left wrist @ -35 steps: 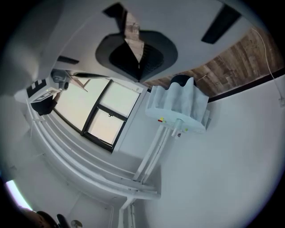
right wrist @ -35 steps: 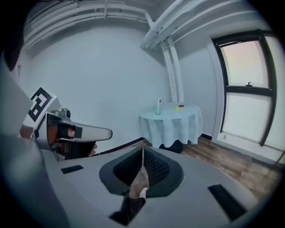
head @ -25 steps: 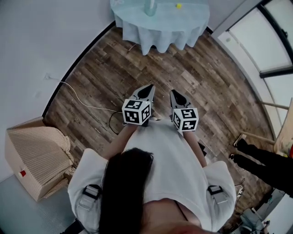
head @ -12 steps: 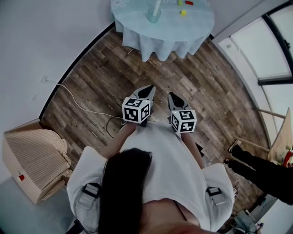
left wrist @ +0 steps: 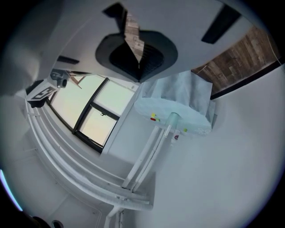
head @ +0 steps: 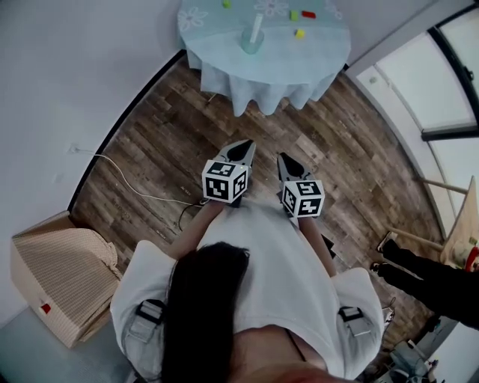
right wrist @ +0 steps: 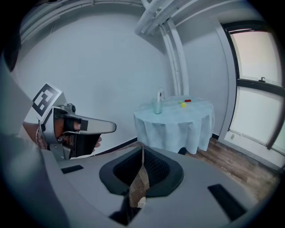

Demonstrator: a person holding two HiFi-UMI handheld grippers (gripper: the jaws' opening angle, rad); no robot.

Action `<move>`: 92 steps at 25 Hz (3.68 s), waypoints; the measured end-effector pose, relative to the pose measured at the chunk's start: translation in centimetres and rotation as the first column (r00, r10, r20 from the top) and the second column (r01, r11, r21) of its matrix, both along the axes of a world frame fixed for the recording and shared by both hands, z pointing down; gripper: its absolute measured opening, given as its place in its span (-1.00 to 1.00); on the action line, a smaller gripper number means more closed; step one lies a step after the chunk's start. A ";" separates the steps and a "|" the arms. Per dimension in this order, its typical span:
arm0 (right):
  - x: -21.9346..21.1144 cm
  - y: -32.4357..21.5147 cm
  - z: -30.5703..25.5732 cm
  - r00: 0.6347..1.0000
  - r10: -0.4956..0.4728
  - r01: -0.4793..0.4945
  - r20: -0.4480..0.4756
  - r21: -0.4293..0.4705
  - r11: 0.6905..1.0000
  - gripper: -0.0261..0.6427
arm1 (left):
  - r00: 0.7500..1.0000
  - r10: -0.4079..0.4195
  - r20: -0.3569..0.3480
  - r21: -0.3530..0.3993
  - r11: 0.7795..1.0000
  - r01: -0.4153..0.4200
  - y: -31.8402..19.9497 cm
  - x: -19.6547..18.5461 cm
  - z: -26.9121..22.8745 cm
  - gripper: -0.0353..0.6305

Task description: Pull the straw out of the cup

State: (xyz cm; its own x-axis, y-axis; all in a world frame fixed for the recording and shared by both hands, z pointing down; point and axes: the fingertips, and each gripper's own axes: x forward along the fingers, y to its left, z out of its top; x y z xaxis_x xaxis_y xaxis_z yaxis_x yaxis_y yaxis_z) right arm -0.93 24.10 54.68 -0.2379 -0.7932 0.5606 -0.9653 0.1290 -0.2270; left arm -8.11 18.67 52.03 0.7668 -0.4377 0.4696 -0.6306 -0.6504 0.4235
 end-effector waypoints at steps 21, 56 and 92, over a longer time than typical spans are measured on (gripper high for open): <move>-2.1 -6.2 -0.6 0.999 0.013 -0.014 0.029 0.012 1.000 -0.81 | 0.998 0.061 -0.018 0.032 0.998 -0.061 -6.9 -0.7 -1.0 -0.86; 2.0 -13.8 0.9 0.993 -0.039 0.047 0.113 -0.069 0.997 -0.81 | 0.999 -0.034 0.006 -0.024 0.999 0.034 -13.8 2.1 0.6 -0.86; 9.3 -29.9 -1.9 0.944 -0.199 0.178 0.264 0.099 0.979 -0.81 | 0.974 -0.225 -0.002 0.010 0.974 0.225 -26.9 7.3 -0.3 -0.86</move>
